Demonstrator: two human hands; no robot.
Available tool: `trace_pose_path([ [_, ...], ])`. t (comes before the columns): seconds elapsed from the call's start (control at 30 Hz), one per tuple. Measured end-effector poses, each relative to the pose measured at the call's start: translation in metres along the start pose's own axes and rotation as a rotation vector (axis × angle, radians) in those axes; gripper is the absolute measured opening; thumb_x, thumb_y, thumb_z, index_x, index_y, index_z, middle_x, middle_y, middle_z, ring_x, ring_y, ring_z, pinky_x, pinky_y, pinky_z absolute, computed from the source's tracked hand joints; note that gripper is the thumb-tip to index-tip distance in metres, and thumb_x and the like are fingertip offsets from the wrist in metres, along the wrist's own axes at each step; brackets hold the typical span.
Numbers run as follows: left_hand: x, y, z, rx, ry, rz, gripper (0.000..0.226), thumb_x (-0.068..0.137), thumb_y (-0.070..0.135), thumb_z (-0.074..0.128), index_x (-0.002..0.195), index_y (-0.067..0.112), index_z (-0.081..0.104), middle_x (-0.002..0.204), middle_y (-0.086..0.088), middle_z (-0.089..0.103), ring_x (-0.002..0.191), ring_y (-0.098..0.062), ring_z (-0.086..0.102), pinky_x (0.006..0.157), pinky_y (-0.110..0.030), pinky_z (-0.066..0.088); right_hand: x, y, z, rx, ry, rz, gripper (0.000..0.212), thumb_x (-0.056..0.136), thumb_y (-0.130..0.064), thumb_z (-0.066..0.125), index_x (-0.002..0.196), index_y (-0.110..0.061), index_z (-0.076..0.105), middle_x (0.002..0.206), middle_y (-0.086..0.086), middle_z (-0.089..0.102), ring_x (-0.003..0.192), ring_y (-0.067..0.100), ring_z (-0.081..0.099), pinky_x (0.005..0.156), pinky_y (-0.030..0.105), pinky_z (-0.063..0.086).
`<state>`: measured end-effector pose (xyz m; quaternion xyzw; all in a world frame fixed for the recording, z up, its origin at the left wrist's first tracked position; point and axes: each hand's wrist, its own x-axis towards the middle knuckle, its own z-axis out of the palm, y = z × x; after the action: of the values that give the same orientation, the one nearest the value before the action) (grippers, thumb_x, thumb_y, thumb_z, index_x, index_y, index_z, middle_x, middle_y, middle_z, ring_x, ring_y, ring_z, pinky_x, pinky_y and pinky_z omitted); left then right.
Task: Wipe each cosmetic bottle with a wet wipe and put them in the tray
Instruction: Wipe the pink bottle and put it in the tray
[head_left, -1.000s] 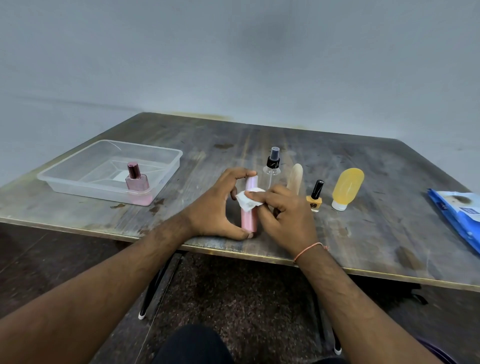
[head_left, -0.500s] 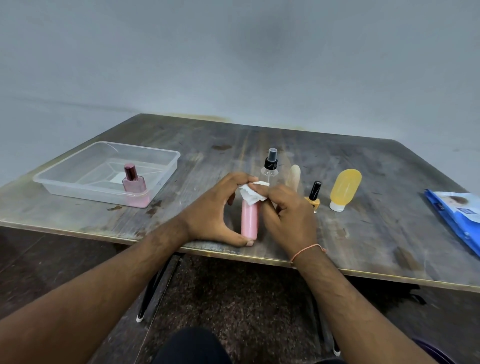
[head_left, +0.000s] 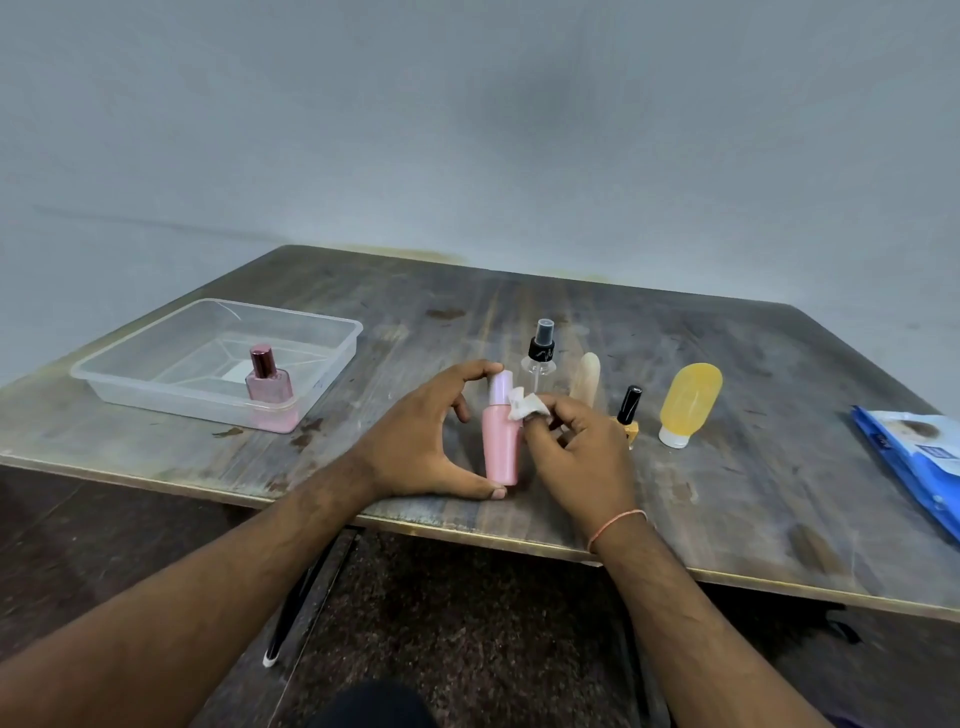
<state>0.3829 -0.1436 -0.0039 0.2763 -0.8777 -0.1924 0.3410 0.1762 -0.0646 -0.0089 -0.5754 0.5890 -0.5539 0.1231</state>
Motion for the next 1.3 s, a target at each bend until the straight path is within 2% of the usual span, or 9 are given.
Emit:
trace_pose_path([
  [0.23,0.001,-0.001,0.0,0.025,0.042,0.007,0.127,0.055,0.058,0.103,0.159,0.04,0.032,0.141,0.027,0.051,0.109,-0.009,0.062,0.08,-0.02,0.047,0.001,-0.002,0.0,0.05,-0.014,0.008,0.022,0.098,-0.025,0.072,0.081,-0.039,0.075,0.072,0.001,0.072,0.058,0.009,0.056,0.057,0.037,0.051],
  [0.4,0.0,0.001,0.0,0.02,0.068,0.016,0.128,0.053,0.06,0.103,0.159,0.038,0.034,0.152,0.027,0.045,0.106,-0.007,0.063,0.078,-0.019,0.045,0.002,0.001,0.002,0.212,-0.042,0.089,0.007,0.098,-0.037,0.073,0.095,-0.033,0.078,0.074,0.009,0.075,0.061,0.039,0.066,0.047,0.043,0.052],
  [0.5,0.0,0.002,-0.001,0.028,0.055,0.013,0.131,0.054,0.06,0.103,0.161,0.039,0.031,0.146,0.029,0.048,0.105,-0.008,0.063,0.078,-0.016,0.044,0.002,-0.003,-0.001,0.315,-0.094,0.109,0.004,0.099,-0.023,0.076,0.101,-0.023,0.08,0.075,0.016,0.074,0.051,0.024,0.063,0.047,0.029,0.048],
  [0.6,0.0,0.001,-0.001,0.042,0.022,0.002,0.133,0.054,0.064,0.101,0.163,0.043,0.029,0.128,0.026,0.056,0.102,-0.008,0.062,0.076,-0.017,0.045,0.001,-0.006,-0.002,0.345,-0.132,0.101,0.013,0.092,-0.023,0.085,0.104,-0.025,0.079,0.074,0.017,0.07,0.051,0.028,0.064,0.049,0.034,0.051],
  [0.8,0.002,-0.001,0.001,0.023,-0.026,0.014,0.13,0.057,0.065,0.1,0.163,0.046,0.027,0.122,0.014,0.065,0.103,-0.012,0.067,0.083,-0.043,0.06,-0.002,-0.006,-0.002,0.277,-0.151,0.05,0.025,0.085,-0.028,0.091,0.096,-0.046,0.077,0.07,0.007,0.071,0.05,0.017,0.062,0.054,0.032,0.053],
  [0.9,0.002,-0.003,0.001,0.024,-0.04,0.014,0.131,0.058,0.063,0.101,0.164,0.047,0.026,0.125,0.016,0.064,0.104,-0.009,0.066,0.085,-0.039,0.059,-0.002,-0.004,-0.001,0.246,-0.13,0.031,0.02,0.087,-0.032,0.089,0.095,-0.046,0.078,0.069,0.004,0.073,0.053,0.017,0.065,0.056,0.039,0.056],
  [1.0,0.003,-0.005,0.002,0.051,-0.027,0.028,0.13,0.057,0.064,0.101,0.163,0.046,0.028,0.148,0.021,0.051,0.127,-0.007,0.055,0.103,-0.035,0.051,-0.001,-0.001,-0.001,0.313,-0.103,0.04,0.006,0.096,-0.032,0.08,0.09,-0.031,0.08,0.065,0.004,0.072,0.052,0.027,0.064,0.052,0.04,0.053],
  [1.13,0.007,-0.009,0.003,0.142,0.005,-0.015,0.131,0.053,0.076,0.095,0.163,0.048,0.03,0.153,0.02,0.035,0.141,-0.01,0.033,0.118,-0.042,0.038,0.005,0.005,-0.002,0.443,0.066,0.14,0.032,0.1,-0.036,0.074,0.088,-0.007,0.076,0.071,0.011,0.072,0.055,0.018,0.053,0.055,0.033,0.043],
  [1.3,0.006,-0.01,0.003,0.128,0.004,0.007,0.128,0.054,0.074,0.096,0.161,0.041,0.035,0.154,0.024,0.039,0.142,-0.008,0.037,0.118,-0.043,0.041,0.008,0.011,-0.004,0.381,0.159,0.139,0.022,0.099,-0.04,0.075,0.083,-0.026,0.081,0.06,-0.005,0.054,0.06,0.017,0.044,0.061,0.033,0.041],
])
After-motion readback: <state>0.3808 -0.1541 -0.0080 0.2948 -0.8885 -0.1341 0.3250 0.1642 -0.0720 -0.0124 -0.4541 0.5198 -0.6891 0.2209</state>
